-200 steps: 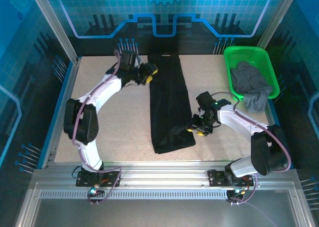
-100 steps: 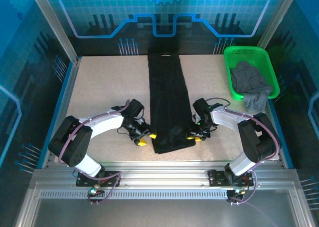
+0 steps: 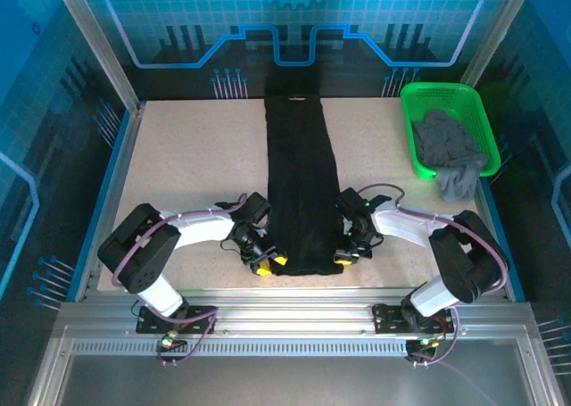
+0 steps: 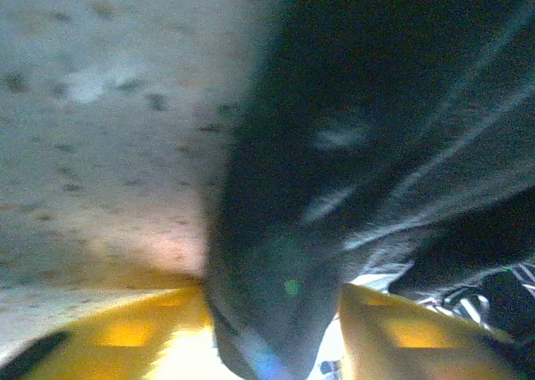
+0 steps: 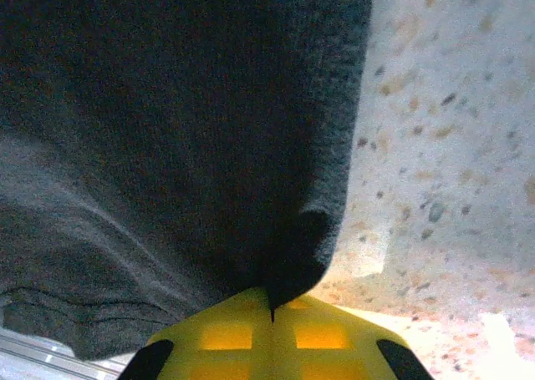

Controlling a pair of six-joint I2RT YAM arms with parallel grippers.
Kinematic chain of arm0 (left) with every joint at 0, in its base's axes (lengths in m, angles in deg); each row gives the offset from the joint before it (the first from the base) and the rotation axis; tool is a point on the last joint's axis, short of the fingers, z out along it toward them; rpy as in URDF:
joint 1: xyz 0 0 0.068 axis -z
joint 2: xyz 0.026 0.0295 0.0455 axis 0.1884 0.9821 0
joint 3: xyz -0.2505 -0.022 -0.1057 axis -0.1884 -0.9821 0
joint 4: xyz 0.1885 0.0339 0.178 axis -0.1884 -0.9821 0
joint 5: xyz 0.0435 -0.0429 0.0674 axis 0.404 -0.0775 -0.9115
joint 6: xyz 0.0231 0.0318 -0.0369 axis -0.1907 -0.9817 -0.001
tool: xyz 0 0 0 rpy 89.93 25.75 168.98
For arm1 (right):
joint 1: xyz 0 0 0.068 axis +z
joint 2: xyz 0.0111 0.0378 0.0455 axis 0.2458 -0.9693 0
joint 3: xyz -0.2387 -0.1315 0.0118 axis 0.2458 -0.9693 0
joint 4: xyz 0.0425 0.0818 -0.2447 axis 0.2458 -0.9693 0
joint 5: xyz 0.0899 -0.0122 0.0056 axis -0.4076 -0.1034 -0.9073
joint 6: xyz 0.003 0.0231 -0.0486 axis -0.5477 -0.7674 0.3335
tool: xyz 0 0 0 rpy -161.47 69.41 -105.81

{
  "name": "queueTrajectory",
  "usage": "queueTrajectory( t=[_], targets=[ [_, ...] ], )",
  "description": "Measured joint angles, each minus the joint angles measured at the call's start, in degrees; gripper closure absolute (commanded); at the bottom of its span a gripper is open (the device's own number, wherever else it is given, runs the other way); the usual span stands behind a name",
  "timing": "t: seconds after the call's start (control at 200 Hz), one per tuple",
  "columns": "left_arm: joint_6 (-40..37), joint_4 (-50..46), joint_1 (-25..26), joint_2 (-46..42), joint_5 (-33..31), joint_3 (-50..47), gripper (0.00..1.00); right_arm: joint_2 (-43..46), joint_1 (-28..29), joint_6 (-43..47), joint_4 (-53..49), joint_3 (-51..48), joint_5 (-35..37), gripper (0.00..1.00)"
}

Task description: Fold and stack the t-shirts

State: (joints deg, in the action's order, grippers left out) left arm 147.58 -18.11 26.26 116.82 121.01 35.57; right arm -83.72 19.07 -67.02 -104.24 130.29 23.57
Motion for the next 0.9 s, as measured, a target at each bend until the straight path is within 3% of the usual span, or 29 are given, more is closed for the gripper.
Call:
queueTrajectory(
  t=[0.12, 0.46, 0.63, 0.77, 0.9],
  targets=[
    [-1.09, -0.74, 0.31, 0.04, -0.72, -0.07, 1.00, 2.64, 0.52, -1.49, -0.76, -0.79, -0.02, 1.00],
    [0.96, 0.20, 0.98, -10.01, -1.29, -3.85, 1.00, 11.65, 0.81, -6.21, -3.65, -2.56, -2.58, 1.00],
    [3.56, 0.02, 0.57, -17.18, -3.02, -2.12, 1.00, 15.15, -0.83, -8.39, -7.67, 1.66, -2.60, 1.00],
    [5.70, 1.92, -3.54, -19.02, -4.96, 1.90, 1.00, 14.08, -6.25, -8.70, -9.25, 8.79, -2.56, 1.00],
    [6.95, 4.81, -9.66, -16.90, -6.32, 6.91, 1.00, 6.51, -10.80, -7.58, -9.49, 19.89, -2.40, 1.00]
  ],
)
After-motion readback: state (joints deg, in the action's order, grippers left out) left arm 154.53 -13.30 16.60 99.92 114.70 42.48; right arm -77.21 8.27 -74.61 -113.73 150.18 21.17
